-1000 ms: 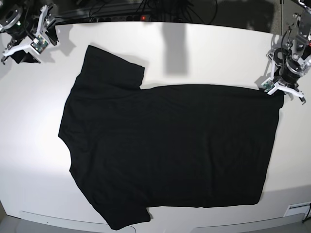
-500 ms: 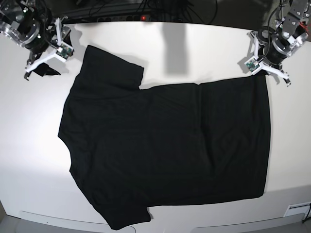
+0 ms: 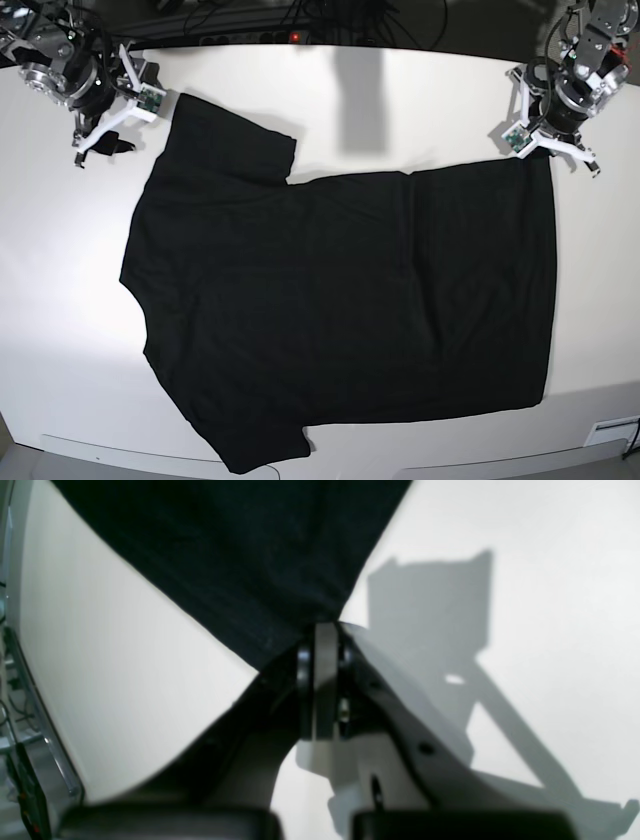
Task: Fold the T-shirt properly
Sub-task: 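Lower both grippers to the shirt's shoulder corners and pinch them, then drag the shoulder corners with both grippers to straighten the shirt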
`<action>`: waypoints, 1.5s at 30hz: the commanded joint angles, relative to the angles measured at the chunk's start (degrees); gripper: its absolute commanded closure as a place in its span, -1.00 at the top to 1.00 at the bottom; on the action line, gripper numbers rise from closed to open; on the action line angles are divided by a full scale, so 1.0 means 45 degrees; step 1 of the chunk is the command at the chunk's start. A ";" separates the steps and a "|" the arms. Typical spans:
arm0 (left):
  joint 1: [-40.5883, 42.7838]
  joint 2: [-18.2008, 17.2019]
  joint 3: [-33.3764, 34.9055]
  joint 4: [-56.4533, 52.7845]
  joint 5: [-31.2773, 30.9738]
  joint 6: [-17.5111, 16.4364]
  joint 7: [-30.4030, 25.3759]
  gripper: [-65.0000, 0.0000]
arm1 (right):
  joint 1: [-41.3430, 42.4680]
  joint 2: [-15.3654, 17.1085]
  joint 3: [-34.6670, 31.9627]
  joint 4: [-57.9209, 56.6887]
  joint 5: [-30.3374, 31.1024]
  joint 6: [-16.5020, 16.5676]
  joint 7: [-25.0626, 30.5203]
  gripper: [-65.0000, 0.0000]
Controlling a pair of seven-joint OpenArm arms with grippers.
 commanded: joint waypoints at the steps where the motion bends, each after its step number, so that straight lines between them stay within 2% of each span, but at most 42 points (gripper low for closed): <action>1: 0.0039 -0.0136 -0.0029 0.0102 -0.0049 -0.0151 0.0044 -1.00 | 0.0340 0.0287 -0.0282 -0.0034 -0.0034 -0.0044 -0.0175 0.25; 8: 0.0039 -0.0136 -0.0029 0.0102 -0.0049 -0.0155 0.0112 -1.00 | 0.2380 0.0107 -0.2477 -0.0918 -0.0024 -0.0063 -0.0228 0.25; 14: 0.0039 -0.0136 -0.0029 0.0102 -0.0049 -0.0151 0.0102 -1.00 | 0.3434 -0.0602 -0.3623 -0.0976 0.0019 -0.0063 -0.0243 0.25; 19: 0.0034 -0.0141 -0.0029 0.0102 -0.0044 -0.0151 0.0092 -1.00 | 0.4065 -0.1248 -0.4153 -0.0981 0.0063 -0.0063 -0.0515 0.25; 28: 0.0039 -0.0141 -0.0029 0.0102 -0.0049 -0.0151 0.0097 -1.00 | 0.4260 -0.2331 -0.4177 -0.1472 0.0350 -0.0058 -0.0704 0.23; 30: 0.0039 -0.0141 -0.0029 0.0102 -0.0049 -0.0151 0.0102 -1.00 | 0.4260 -0.2584 -0.4177 -0.1792 0.0345 -0.0053 -0.0714 0.11; 34: 0.0039 -0.0141 -0.0029 0.0102 -0.0049 -0.0151 0.0107 -1.00 | 0.4265 -0.2778 -0.4177 -0.2050 0.0345 -0.0053 -0.0908 -0.27; 36: 0.0039 -0.0141 -0.0029 0.0102 -0.0049 -0.0151 0.0102 -1.00 | 0.4342 -0.2778 -0.4177 -0.2050 0.0350 -0.0058 -0.1234 -0.59; 38: 0.0039 -0.0141 -0.0029 0.0102 -0.0053 -0.0151 0.0102 -1.00 | 0.4483 -0.2778 -0.4172 -0.2045 0.0350 -0.0267 -0.1729 -1.00; 41: 0.0053 -0.0146 -0.0029 0.0102 -0.0185 -0.0029 0.0097 -1.00 | 0.4609 -0.2730 -0.4172 -0.1996 0.0335 -0.1569 -0.2234 -1.00; 45: 0.0180 -0.0151 -0.0044 0.0102 -0.0636 0.1812 0.0092 -1.00 | 0.4430 -0.1982 -0.4177 -0.0962 0.0301 -0.1855 -0.2356 -1.00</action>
